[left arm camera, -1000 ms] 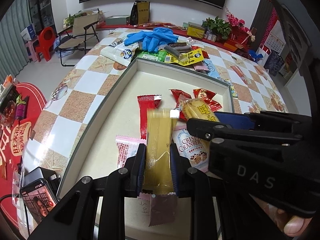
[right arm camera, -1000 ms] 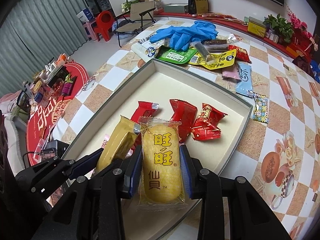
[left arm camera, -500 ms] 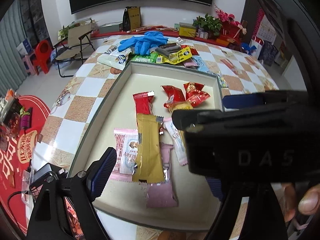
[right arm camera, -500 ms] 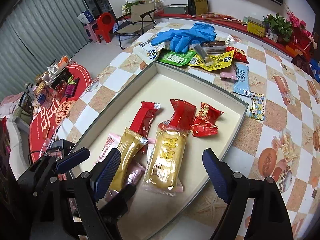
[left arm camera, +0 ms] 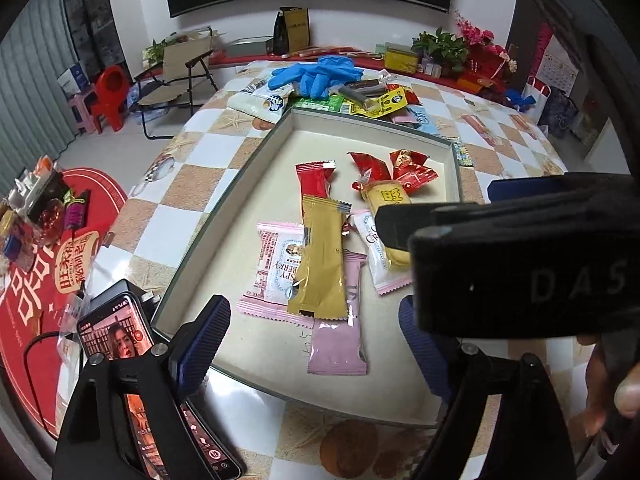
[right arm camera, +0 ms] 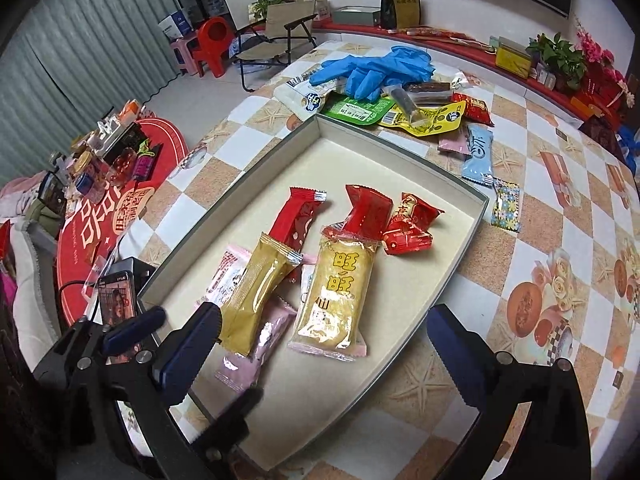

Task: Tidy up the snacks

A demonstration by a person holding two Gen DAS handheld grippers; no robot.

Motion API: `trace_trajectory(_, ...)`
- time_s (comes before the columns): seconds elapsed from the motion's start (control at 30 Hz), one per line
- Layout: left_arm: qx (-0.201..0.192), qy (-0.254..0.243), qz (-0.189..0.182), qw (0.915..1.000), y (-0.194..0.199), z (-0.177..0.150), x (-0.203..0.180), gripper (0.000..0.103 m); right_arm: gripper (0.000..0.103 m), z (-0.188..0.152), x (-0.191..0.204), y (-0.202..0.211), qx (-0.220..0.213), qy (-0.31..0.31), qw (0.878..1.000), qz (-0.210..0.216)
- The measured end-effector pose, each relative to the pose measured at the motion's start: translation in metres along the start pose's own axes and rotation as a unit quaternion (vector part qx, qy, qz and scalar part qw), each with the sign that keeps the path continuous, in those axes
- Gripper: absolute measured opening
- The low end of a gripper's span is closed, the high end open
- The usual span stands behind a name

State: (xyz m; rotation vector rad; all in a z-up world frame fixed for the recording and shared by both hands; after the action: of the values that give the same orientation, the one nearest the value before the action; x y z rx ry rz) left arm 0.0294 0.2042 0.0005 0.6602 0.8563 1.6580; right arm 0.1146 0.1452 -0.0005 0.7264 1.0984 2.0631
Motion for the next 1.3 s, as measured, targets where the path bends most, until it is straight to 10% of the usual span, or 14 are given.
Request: trace_trajectory(1.3,0.008,0.013,-0.010,0.9998,0.000,-0.007,0.001,0.089,0.103,-0.014,0.005,-0.002,0.010,-0.001,1.000,0.003)
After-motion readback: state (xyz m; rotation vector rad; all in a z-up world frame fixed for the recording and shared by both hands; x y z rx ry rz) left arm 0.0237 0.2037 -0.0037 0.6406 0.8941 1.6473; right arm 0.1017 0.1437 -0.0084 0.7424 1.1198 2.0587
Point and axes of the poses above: each gripper's, at about its wrist camera, not at the fingertips, and y roughly against the way its jaws point, x to its left, z to its top, the point moved 9 cm from there along -y, roughly the way its jaws point, and after that the axes turned 3 degrees about -x, right-handed, at the moved point
